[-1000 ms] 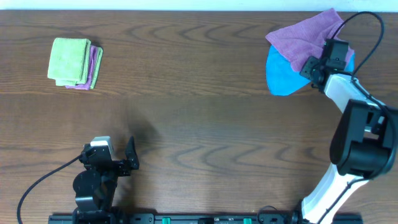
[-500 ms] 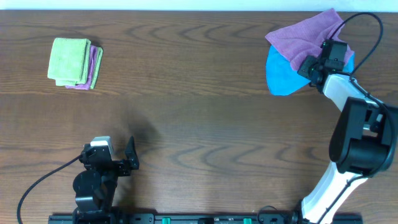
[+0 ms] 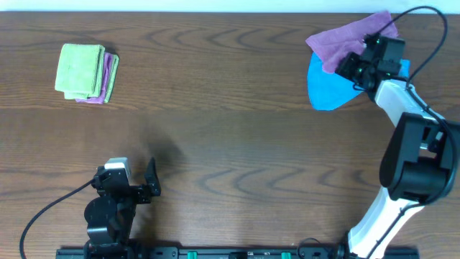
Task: Fold the cloth
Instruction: 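Drag the pink cloth with the right gripper to table center, release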
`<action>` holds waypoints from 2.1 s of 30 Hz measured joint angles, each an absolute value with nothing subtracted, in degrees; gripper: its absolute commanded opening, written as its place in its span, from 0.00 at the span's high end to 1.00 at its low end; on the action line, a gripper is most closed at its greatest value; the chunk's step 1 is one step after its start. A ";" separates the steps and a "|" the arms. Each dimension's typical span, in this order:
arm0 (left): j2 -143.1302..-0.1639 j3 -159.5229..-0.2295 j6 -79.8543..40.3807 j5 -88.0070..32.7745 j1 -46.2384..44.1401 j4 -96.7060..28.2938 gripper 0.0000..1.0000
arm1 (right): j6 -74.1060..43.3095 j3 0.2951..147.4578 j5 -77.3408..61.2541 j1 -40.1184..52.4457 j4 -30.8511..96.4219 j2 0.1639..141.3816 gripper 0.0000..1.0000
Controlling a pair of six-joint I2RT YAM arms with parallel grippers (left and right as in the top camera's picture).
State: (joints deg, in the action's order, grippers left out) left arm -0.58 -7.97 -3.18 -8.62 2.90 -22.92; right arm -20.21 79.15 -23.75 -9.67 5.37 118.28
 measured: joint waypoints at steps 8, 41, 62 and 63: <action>-0.58 -7.97 -3.18 -8.62 2.90 -22.94 0.05 | -22.63 80.01 -42.39 1.85 5.58 112.57 0.98; -0.58 -7.97 -3.18 -8.62 2.90 -22.94 0.05 | -13.78 82.48 -24.25 22.28 57.32 90.74 0.01; -0.60 -7.97 -3.18 -8.62 2.90 -22.90 0.05 | -19.35 60.25 -17.23 25.39 65.80 59.09 0.01; -0.58 -7.97 -3.18 -8.60 2.90 -22.90 0.05 | -19.49 58.46 -17.26 25.47 65.91 56.73 0.01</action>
State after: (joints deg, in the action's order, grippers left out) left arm -0.58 -7.97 -3.18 -8.60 2.90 -22.90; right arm -19.49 58.46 -17.26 25.47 65.91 56.73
